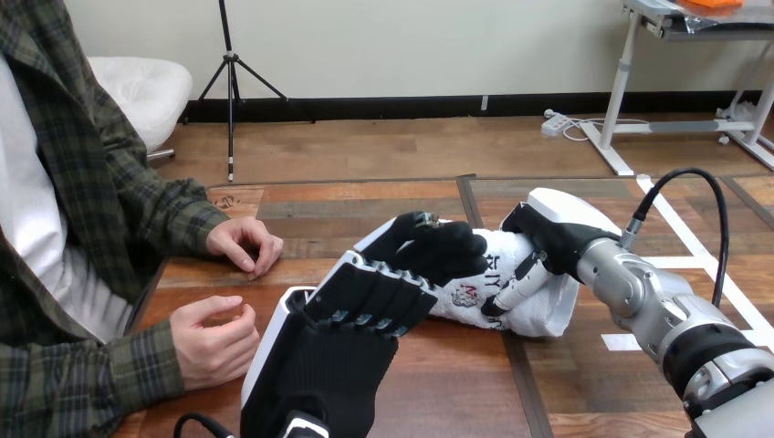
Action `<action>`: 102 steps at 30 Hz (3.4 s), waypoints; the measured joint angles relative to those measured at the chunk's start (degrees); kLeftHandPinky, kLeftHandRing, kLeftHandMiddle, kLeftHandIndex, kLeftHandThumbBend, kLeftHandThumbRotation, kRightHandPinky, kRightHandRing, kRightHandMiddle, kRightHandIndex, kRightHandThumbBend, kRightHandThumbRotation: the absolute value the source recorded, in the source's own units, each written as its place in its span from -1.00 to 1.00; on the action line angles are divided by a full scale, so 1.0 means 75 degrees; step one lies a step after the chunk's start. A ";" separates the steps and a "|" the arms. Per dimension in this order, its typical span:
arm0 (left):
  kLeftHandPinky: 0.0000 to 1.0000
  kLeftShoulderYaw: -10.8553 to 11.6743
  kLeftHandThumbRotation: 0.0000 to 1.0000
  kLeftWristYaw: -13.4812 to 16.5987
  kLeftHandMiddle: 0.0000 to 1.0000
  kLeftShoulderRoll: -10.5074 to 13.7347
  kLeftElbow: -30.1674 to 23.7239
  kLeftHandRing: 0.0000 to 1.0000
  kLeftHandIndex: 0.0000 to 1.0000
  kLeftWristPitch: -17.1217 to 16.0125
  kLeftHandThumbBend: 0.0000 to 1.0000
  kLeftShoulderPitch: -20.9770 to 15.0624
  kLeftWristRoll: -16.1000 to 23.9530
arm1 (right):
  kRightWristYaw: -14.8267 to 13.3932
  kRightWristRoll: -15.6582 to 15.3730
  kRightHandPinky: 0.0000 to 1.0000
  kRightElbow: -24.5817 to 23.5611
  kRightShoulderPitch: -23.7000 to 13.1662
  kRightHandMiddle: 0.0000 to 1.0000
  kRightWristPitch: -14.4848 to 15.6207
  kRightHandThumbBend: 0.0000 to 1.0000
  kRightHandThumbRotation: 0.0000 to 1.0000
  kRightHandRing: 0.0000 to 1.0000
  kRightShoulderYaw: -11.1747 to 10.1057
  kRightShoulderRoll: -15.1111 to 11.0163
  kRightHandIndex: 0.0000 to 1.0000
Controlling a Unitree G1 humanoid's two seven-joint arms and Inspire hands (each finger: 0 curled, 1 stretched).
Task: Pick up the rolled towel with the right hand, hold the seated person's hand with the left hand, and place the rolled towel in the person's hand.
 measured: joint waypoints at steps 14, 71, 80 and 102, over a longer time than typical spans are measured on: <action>0.63 0.0126 0.12 0.0136 0.69 0.0038 -0.0274 0.72 0.67 0.0485 1.00 0.0016 -0.0151 | 0.0040 0.0335 -0.44 0.0004 0.0089 -0.27 -0.0071 0.53 -1.00 -0.36 -0.0355 -0.0039 -0.29; 0.79 0.1097 0.30 -0.0210 0.88 0.0038 -0.0894 0.88 0.93 -0.0446 1.00 0.0089 0.0448 | -0.0049 0.1242 -0.56 -0.0342 0.0573 -0.36 -0.0804 0.50 -1.00 -0.47 -0.1702 -0.0952 -0.37; 0.94 0.2166 0.10 0.0755 0.97 0.0061 -0.0897 0.97 0.99 -0.1896 1.00 0.0168 0.2533 | 0.0007 0.1447 -0.58 -0.0616 0.0799 -0.37 -0.0804 0.49 -1.00 -0.49 -0.1929 -0.0963 -0.37; 0.84 0.4578 -0.04 0.3872 1.00 0.0373 -0.1047 0.98 1.00 -0.1427 1.00 0.0349 0.6833 | 0.0297 0.1848 -0.67 -0.2131 0.1738 -0.44 -0.0789 0.47 -1.00 -0.58 -0.2291 -0.0970 -0.44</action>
